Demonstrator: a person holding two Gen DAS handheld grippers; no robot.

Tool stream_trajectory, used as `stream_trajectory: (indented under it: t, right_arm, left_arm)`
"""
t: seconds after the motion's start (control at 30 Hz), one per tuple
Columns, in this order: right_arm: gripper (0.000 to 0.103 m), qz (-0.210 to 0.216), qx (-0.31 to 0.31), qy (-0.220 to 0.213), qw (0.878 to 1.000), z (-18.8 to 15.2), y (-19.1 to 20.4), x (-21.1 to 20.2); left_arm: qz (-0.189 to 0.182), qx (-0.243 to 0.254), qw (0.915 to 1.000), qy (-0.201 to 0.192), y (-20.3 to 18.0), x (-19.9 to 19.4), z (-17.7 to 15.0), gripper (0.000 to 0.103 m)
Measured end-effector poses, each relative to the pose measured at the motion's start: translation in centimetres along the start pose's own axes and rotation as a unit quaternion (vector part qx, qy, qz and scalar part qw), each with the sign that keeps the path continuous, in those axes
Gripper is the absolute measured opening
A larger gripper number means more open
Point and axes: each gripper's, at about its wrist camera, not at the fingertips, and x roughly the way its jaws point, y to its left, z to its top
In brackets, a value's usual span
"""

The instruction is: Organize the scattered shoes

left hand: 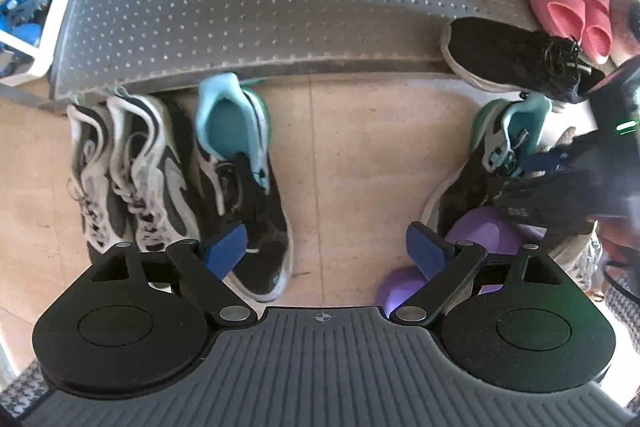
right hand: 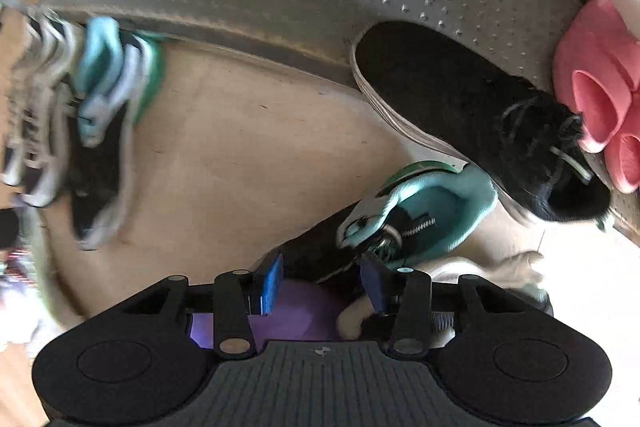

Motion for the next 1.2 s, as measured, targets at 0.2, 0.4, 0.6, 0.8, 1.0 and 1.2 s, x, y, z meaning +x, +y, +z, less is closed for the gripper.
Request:
stream_trajectory:
  t: [0.2, 0.4, 0.6, 0.8, 1.0, 1.2]
  right_arm:
    - [0.038, 0.071, 0.127, 0.123, 0.982, -4.0, -2.0, 0.8]
    - [0.04, 0.111, 0.151, 0.247, 0.951, -13.0, 1.3, 0.6]
    - [0.065, 0.126, 0.198, 0.042, 0.971, -13.0, -0.1, -8.1]
    - [0.059, 0.104, 0.234, -0.076, 0.964, -7.7, -2.7, -9.9]
    - [0.056, 0.107, 0.249, -0.071, 0.96, -4.8, -1.6, -3.8]
    - [0.05, 0.068, 0.146, 0.086, 0.983, -7.0, 3.9, 0.7]
  left_arm:
    - [-0.015, -0.004, 0.9998, -0.011, 0.3, -1.0, 0.1, 0.091]
    - [-0.016, 0.016, 0.9995, -0.021, -0.3, -1.7, -0.4, 0.091]
    - [-0.017, 0.011, 0.9997, -0.015, 0.1, -1.7, -1.0, 0.091]
    - [-0.028, 0.011, 0.9994, -0.018, 0.6, -2.1, -1.3, 0.091]
    - [-0.027, 0.003, 0.9996, -0.012, 1.4, -1.8, -0.9, 0.091]
    - [-0.027, -0.011, 0.9995, -0.014, 2.1, -2.0, -0.8, 0.091]
